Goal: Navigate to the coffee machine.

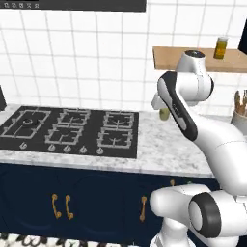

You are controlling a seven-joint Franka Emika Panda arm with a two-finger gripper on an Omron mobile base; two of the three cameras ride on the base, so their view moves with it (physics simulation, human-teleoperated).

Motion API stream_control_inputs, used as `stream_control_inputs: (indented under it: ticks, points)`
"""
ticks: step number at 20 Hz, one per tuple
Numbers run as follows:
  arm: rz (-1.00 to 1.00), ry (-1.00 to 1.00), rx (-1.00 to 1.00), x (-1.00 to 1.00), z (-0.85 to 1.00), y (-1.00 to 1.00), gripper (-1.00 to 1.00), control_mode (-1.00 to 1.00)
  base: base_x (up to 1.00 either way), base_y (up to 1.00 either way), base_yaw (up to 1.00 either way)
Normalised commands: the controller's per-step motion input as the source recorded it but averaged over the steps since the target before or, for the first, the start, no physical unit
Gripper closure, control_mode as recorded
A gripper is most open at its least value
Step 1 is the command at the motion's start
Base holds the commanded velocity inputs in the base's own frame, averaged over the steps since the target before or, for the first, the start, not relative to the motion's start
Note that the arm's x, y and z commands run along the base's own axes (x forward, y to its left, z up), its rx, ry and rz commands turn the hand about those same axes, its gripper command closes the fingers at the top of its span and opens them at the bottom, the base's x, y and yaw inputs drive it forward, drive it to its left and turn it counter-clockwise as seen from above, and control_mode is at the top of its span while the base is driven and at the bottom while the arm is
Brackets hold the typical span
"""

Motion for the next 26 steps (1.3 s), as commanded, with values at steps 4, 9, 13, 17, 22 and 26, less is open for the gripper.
stream_control_inputs:
  ticks: [4, 9, 13, 17, 22, 26]
  points:
    - [0.00, 0.00, 0.00, 0.00, 0.00, 0.00, -1.00, 1.00, 0.14, 0.18, 0.70]
    - [0.00, 0.00, 0.00, 0.00, 0.00, 0.00, -1.00, 1.00, 0.35, 0.38, 0.68]
    - [0.00, 0.00, 0.00, 0.00, 0.00, 0.00, -1.00, 1.00, 0.42, 0.30, 0.74]
    - [0.00, 0.00, 0.00, 0.00, 0.00, 0.00, -1.00, 1.00, 0.29, 0.10, 0.75]
    - [0.00, 0.00, 0.00, 0.00, 0.00, 0.00, -1.00, 1.00, 0.54, 0.07, 0.52]
    - [0.00, 0.00, 0.00, 0.00, 0.00, 0.00, -1.00, 1.00, 1.00, 0.48, 0.18]
